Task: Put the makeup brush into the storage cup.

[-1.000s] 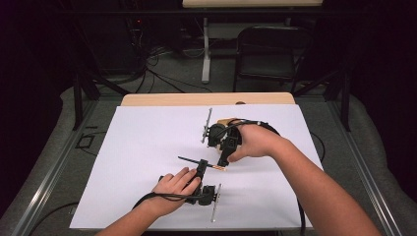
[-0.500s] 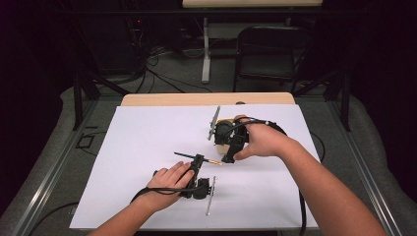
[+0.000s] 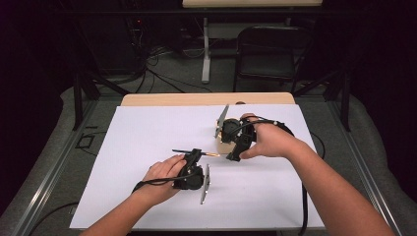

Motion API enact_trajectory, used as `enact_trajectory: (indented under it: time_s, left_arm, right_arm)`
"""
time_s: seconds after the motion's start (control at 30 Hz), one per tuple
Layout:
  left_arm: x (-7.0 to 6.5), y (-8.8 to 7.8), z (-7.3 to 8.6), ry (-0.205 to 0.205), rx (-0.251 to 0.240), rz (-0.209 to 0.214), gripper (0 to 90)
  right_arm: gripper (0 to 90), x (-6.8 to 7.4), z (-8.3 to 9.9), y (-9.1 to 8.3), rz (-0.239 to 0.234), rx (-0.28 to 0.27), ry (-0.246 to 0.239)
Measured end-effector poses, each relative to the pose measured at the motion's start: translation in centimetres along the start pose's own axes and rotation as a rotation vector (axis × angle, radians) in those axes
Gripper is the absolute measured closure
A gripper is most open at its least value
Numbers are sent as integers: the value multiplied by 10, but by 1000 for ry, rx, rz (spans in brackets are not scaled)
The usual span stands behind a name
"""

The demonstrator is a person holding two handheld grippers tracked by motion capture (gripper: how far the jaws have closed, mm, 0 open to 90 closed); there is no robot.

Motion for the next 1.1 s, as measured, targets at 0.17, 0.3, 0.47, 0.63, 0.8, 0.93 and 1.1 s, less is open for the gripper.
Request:
enact_trajectory:
  time_s: [0.17, 0.3, 0.47, 0.63, 0.8, 0.93, 1.1]
  left_arm:
    - [7, -3, 1, -62, -22, 12, 831]
    - [13, -4, 3, -141, -54, 26, 831]
    - [17, -6, 7, -205, -81, 23, 831]
    - [18, -9, 11, -225, -100, 10, 832]
    - [23, -10, 16, -274, -114, 18, 831]
    - [25, -11, 17, -300, -126, 20, 832]
    - [30, -13, 20, -382, -152, 29, 831]
  right_arm:
    - [380, 0, 5, -5, 8, -21, 18]
    - [381, 1, 10, -5, 15, -34, 29]
    - [381, 3, 20, -3, 24, -65, 39]
    - [382, 5, 30, -4, 45, -107, 72]
    - [377, 2, 40, -3, 82, -147, 115]
    - [375, 2, 44, -6, 99, -175, 138]
    - [375, 2, 44, -6, 99, -175, 138]
Point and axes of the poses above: each handheld gripper's, and its own axes: y roughly forward along the jaws, z roughly out of its underside, x roughly to its left, the point moved 1 cm from there along y, roughly forward along the jaws, and after that the axes turned 9 degrees about -x, right-handed, at the moved point
